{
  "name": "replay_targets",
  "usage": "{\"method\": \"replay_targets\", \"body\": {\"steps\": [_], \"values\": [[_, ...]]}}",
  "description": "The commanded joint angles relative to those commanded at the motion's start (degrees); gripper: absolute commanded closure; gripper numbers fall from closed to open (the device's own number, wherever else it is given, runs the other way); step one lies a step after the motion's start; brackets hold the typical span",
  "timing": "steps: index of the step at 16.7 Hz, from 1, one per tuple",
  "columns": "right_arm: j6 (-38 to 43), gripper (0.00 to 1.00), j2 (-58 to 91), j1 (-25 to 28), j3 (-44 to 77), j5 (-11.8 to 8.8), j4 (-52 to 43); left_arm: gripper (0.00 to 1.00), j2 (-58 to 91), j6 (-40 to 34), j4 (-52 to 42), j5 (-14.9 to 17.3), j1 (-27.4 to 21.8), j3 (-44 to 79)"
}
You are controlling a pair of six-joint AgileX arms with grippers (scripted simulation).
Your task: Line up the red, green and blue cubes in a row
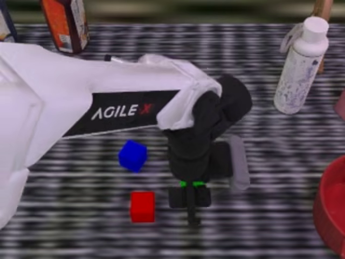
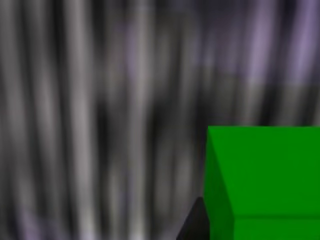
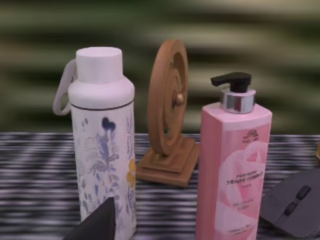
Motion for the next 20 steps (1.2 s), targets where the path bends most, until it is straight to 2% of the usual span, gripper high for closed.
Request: {"method": "replay_targets", "body": {"steps": [6,19,20], "values": [[0.0,0.0,0.0,0.0,0.0,0.0,0.0,1.0,1.55,-0.03,3.23,-0.01,-0.19,-2.14],[0.0,0.0,0.0,0.0,0.0,0.0,0.0,0.02,1.55,-0.03,3.23,-0.01,-0.19,-2.14],[0.0,0.0,0.0,0.0,0.0,0.0,0.0,0.0,1.55,-0.03,3.23,-0.01,-0.19,-2.14]]}}
